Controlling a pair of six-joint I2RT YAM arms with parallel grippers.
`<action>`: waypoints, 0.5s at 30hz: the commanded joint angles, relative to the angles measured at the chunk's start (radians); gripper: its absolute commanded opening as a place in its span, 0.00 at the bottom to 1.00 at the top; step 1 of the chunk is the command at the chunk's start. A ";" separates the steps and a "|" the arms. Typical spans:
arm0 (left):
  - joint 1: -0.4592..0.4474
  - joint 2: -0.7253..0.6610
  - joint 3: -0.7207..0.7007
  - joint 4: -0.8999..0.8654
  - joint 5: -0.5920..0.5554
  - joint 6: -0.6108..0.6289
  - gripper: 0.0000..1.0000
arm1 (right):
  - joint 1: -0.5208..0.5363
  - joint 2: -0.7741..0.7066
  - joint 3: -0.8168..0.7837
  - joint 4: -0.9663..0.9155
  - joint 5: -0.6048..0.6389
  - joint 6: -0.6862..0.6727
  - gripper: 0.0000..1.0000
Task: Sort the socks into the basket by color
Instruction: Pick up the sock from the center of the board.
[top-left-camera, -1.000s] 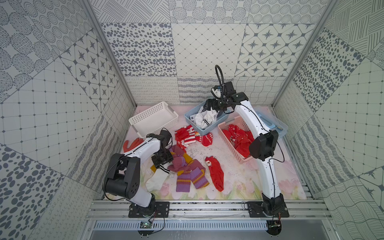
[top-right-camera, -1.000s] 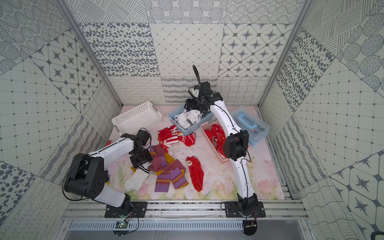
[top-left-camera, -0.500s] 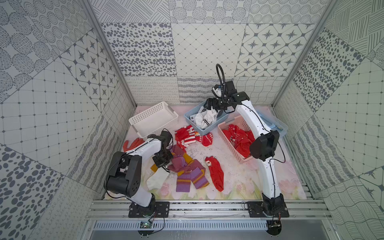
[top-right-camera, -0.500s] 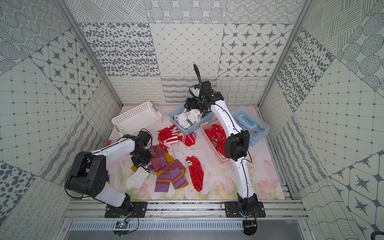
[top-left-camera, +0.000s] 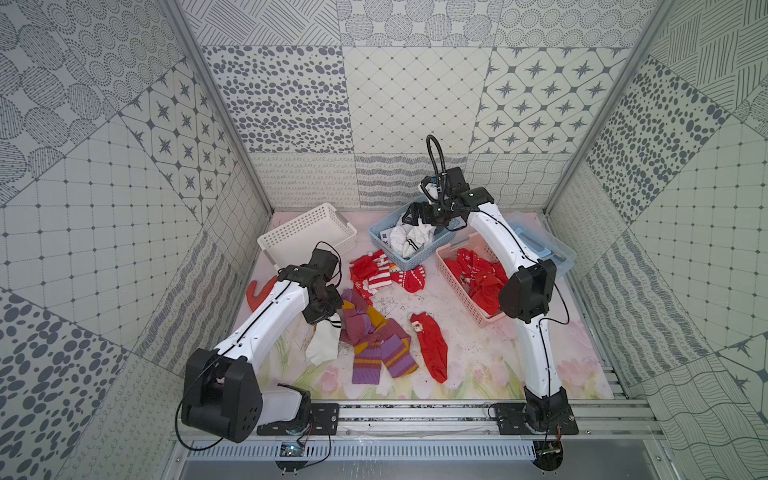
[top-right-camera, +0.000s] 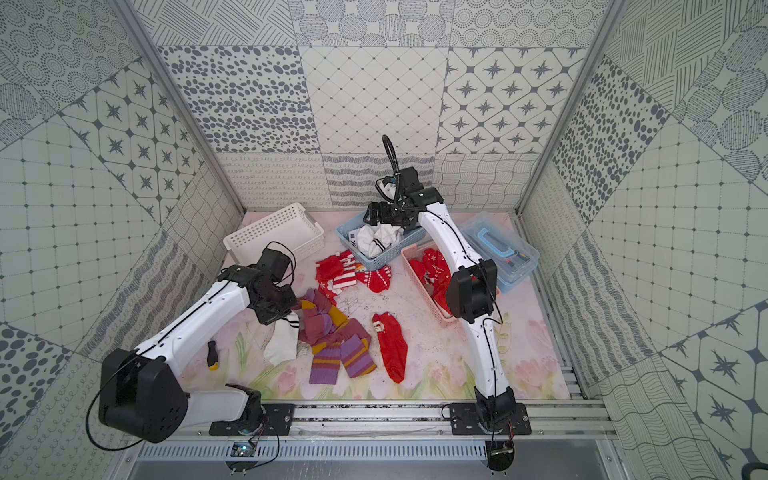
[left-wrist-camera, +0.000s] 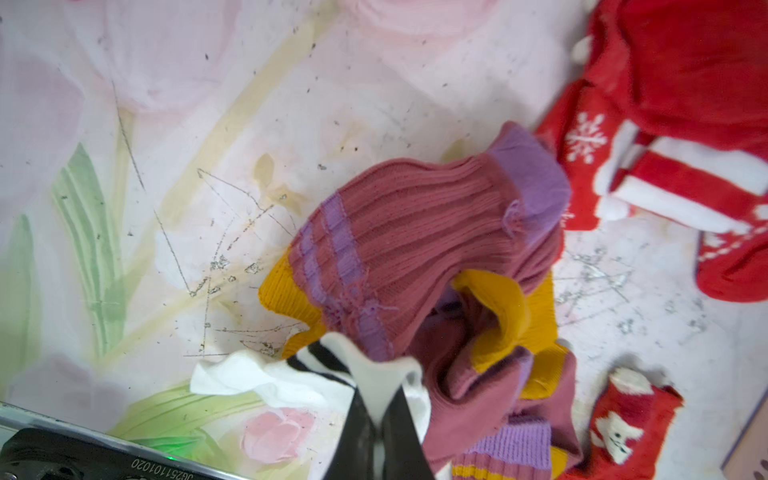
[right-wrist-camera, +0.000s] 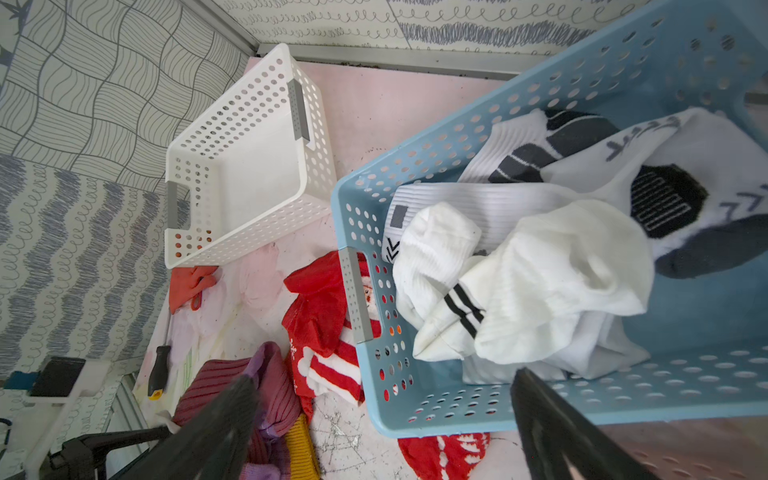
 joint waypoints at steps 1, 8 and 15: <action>-0.004 -0.078 0.072 -0.088 0.030 0.078 0.00 | 0.017 -0.092 -0.057 0.087 -0.084 0.001 0.98; -0.005 -0.111 0.164 -0.055 0.103 0.127 0.00 | 0.029 -0.162 -0.231 0.217 -0.246 0.049 0.98; -0.006 -0.100 0.167 0.107 0.190 0.056 0.00 | 0.083 -0.263 -0.410 0.329 -0.370 0.013 0.98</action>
